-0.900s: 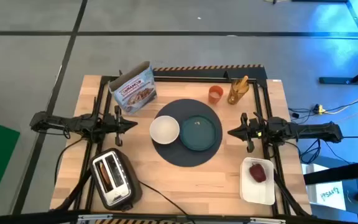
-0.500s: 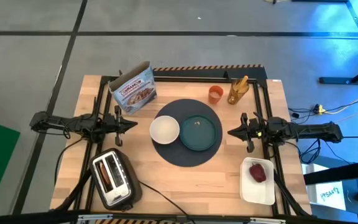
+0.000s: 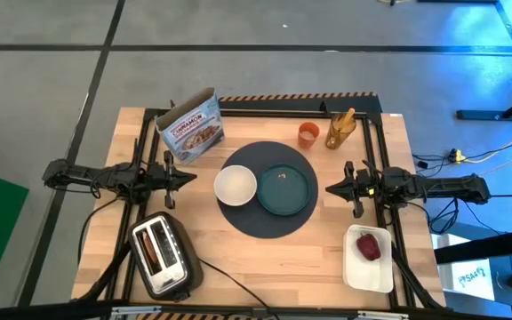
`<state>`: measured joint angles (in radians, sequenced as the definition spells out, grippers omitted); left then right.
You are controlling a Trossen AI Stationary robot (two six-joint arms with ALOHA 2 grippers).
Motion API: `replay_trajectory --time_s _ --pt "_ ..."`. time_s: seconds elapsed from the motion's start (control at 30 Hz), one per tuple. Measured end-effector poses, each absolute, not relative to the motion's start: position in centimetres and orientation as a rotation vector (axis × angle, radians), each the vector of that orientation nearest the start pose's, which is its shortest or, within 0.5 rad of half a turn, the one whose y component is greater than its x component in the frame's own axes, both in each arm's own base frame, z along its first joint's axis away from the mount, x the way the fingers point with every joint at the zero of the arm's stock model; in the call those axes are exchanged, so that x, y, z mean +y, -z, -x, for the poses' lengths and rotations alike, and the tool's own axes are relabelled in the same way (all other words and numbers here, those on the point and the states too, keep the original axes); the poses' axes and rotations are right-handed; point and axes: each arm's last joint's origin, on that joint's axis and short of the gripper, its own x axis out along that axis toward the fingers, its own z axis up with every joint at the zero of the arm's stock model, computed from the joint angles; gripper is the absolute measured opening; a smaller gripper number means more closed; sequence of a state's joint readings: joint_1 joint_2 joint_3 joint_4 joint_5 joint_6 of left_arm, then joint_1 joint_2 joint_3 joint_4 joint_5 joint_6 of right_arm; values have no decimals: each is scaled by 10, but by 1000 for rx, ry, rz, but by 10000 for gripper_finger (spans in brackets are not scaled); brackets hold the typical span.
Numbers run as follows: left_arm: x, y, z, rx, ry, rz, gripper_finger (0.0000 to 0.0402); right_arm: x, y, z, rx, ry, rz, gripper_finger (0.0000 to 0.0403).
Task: Arrange a breakfast setting
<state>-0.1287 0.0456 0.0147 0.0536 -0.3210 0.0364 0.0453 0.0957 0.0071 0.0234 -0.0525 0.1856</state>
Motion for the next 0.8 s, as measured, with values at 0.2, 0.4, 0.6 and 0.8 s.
replay_trajectory --time_s 0.2,0.4,0.6,0.8 --pt "-4 -170 -99 -18 -193 -31 0 6 -160 -103 75 -92 -186 0" --pt "-4 -170 -99 -19 -193 -31 0 6 -160 -103 74 -91 -186 0" --pt "-4 -170 -99 -18 -193 -31 0 6 -161 -103 74 -92 -186 0" --pt "-4 -170 -99 -18 -193 -31 0 6 -161 -103 66 -82 -186 0"
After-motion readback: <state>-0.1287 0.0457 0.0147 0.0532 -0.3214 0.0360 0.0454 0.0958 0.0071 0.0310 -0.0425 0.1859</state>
